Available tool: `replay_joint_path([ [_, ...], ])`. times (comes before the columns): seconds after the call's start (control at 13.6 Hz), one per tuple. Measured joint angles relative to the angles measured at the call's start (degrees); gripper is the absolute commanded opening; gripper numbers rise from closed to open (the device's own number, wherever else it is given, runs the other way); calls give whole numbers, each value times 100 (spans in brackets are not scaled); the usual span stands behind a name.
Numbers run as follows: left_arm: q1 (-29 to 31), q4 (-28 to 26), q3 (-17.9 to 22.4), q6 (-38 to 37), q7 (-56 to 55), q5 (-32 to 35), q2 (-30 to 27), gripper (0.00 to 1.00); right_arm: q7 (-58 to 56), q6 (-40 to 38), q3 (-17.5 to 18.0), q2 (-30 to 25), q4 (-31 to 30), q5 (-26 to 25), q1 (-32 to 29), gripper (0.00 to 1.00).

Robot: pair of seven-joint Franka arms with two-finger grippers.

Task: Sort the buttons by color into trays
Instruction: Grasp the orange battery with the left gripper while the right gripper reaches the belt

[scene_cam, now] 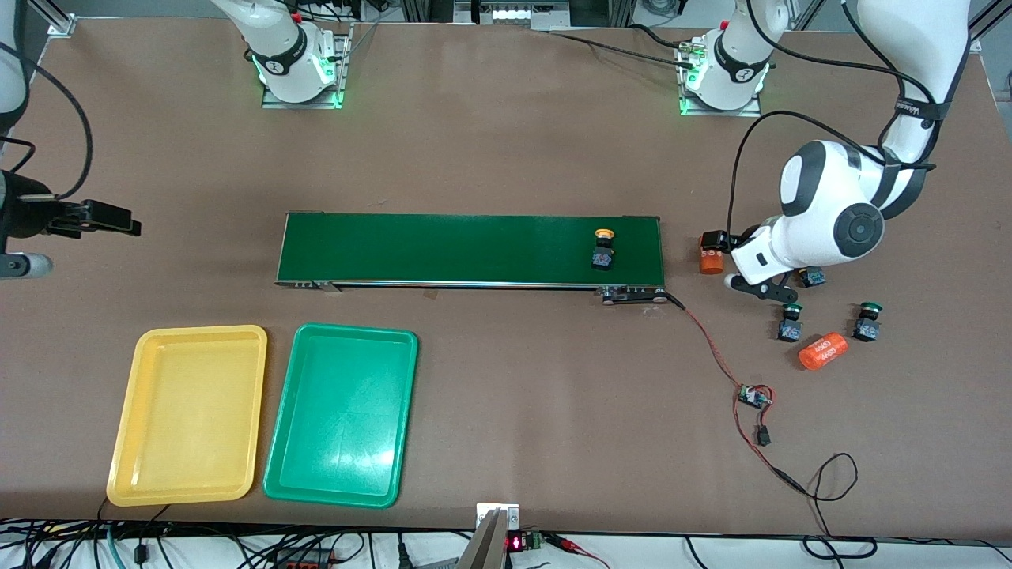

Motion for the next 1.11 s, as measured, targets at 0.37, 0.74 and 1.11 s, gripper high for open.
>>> replay_joint_path([
  [0.37, 7, -436, 0, 692, 0, 18, 217, 100, 408, 224, 39, 0, -38, 0, 641, 100],
  [0.74, 22, -605, 0, 1186, -3, 19, 539, 61, 1136, 1161, 64, 66, -547, -2, 1397, 100],
  [1.11, 38, -702, 0, 1257, -21, 19, 525, 0, 1741, 1875, 65, 418, -741, -2, 1881, 100],
])
